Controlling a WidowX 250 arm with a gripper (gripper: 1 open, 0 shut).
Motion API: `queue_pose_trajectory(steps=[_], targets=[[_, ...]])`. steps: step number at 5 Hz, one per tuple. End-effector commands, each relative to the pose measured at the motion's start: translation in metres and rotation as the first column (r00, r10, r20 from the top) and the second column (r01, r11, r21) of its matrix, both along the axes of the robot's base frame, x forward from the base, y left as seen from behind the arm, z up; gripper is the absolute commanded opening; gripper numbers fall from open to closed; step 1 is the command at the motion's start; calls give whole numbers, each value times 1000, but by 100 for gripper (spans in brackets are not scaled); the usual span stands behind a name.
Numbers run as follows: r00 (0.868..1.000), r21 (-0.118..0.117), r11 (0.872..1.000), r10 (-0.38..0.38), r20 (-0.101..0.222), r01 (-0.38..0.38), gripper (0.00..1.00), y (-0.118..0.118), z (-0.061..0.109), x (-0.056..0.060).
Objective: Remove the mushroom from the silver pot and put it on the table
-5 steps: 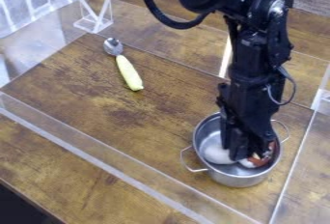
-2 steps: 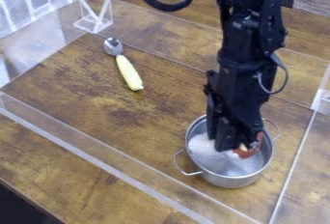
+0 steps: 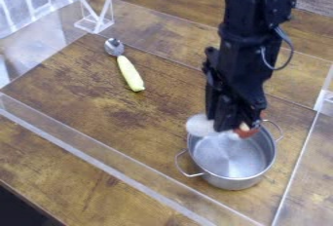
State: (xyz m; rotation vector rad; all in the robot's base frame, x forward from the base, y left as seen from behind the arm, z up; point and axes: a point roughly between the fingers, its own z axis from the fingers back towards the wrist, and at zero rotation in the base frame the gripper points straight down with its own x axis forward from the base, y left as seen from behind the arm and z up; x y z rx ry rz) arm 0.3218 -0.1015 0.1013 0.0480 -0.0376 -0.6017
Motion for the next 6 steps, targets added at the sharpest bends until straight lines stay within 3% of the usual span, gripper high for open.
queue_pose_trajectory(steps=[1,2,3,5,6], targets=[[987,2,992,125,99,-126,0,18,34,0],[976,23,982,182,123,-186,0,40,49,-1],[961,41,967,243,134,-250,0,80,51,-3],[964,36,972,224,141,-231,0,152,17,-19],[959,27,971,231,166,-238,0,158,6,-12]])
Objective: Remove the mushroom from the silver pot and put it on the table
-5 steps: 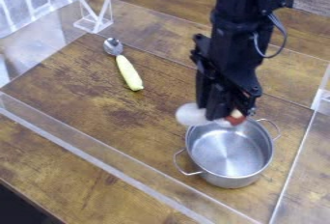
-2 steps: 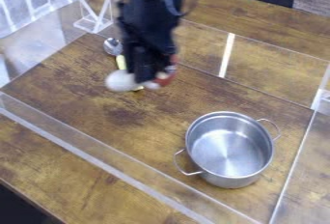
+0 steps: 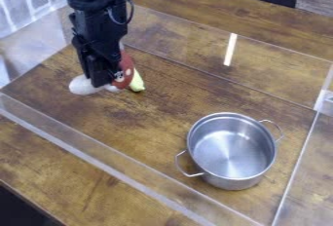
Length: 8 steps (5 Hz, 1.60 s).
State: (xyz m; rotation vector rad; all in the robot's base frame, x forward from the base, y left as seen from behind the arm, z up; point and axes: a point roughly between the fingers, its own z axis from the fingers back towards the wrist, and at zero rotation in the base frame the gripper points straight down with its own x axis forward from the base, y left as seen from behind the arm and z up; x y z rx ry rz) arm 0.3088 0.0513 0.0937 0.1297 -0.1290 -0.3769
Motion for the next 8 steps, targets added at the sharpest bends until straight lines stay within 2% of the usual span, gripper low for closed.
queue_pose_trajectory(steps=[1,3,4,5,7,8], targets=[[998,-5,1000,21,53,-21,0,6,1,4],[995,-21,997,-76,59,77,0,8,-13,25],[991,-27,992,-119,59,121,100,15,-17,26],[984,-29,985,-166,59,168,100,22,-20,26],[964,6,968,-251,92,251,100,25,17,29],[968,30,975,-224,111,222,100,12,44,32]])
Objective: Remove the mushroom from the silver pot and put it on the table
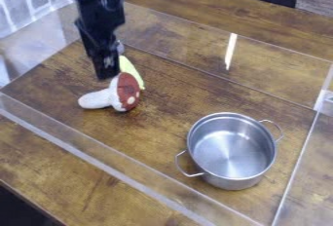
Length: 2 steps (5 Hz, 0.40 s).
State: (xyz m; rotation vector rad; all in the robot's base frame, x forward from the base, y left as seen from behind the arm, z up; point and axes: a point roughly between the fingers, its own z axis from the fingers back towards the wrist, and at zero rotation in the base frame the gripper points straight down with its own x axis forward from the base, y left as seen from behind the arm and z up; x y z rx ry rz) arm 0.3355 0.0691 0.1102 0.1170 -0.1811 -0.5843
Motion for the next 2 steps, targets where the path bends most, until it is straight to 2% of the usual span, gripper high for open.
queue_pose_trajectory(steps=[1,2], targets=[[994,11,1000,17,104,-18,100,-20,42,5],[993,-5,1000,-4,115,5,100,-17,33,3]])
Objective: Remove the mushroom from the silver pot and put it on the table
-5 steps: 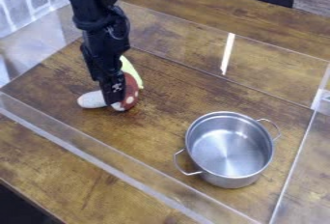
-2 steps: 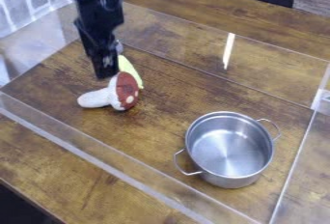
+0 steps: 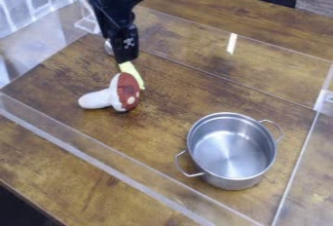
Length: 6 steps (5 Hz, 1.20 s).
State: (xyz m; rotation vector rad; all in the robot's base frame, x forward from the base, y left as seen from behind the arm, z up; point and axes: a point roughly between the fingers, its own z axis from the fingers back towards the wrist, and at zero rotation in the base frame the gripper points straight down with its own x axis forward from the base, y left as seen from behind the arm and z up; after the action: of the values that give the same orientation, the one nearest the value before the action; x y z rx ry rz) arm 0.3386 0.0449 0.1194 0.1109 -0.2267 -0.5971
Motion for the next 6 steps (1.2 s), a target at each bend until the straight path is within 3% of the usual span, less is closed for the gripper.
queue_pose_trajectory(steps=[1,4,6], targets=[[998,2,1000,-22,66,22,100,13,13,-2],[994,-31,996,87,62,-85,100,42,-9,-12],[984,-38,986,165,65,-163,100,30,-29,-9]])
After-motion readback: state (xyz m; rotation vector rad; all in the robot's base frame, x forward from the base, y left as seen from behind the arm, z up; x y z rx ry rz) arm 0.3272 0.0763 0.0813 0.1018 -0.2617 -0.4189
